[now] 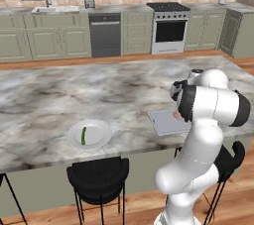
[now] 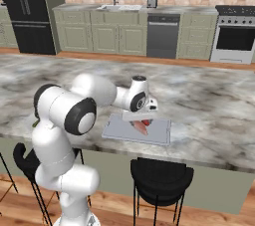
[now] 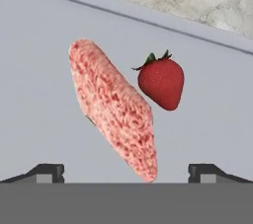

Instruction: Create a steak meal by picking up the steak and asparagus from the tray and placing them on the plate. Leave the strawberry on the tray.

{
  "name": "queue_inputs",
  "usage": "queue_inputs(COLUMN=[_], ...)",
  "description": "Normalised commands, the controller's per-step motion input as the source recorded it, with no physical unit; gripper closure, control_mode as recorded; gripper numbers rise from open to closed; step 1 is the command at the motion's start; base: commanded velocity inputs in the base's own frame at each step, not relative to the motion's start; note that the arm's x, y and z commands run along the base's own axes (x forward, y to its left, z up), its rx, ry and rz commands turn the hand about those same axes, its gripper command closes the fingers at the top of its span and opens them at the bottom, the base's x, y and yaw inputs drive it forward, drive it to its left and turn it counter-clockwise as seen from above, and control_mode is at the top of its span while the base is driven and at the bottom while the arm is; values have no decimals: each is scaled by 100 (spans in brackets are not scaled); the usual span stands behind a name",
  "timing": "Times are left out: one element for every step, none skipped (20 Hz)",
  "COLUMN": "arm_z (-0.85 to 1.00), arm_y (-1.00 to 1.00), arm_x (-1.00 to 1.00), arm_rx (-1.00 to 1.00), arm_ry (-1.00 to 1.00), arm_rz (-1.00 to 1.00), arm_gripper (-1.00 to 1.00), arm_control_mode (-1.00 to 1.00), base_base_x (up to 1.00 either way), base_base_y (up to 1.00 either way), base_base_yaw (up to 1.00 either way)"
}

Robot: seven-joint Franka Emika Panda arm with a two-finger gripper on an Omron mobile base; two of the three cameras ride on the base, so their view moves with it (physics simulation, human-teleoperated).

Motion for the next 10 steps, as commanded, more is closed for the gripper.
queue_inputs(arm_z=[-37,-38,-37,-38,-35,-31,-31,-32,-33,-36], arm_y=[-12,-14,-14,-14,-14,-16,-14,-14,-10,-1], arm_x=[29,28,26,26,29,29,27,26,25,20], arm_rx=[1,0,0,1,1,2,2,2,1,0], arm_ry=[0,0,0,0,0,1,1,1,1,0], arm_rz=[0,0,0,0,0,0,0,0,0,0], arm_gripper=[-100,-100,-100,-100,-100,-100,-100,-100,-100,-100], arm_control_mode=[-100,-100,-100,-100,-100,-100,-100,-100,-100,-100], base_base_x=[0,0,0,0,0,0,0,0,0,0], base_base_y=[0,0,0,0,0,0,0,0,0,0], base_base_yaw=[0,0,0,0,0,0,0,0,0,0])
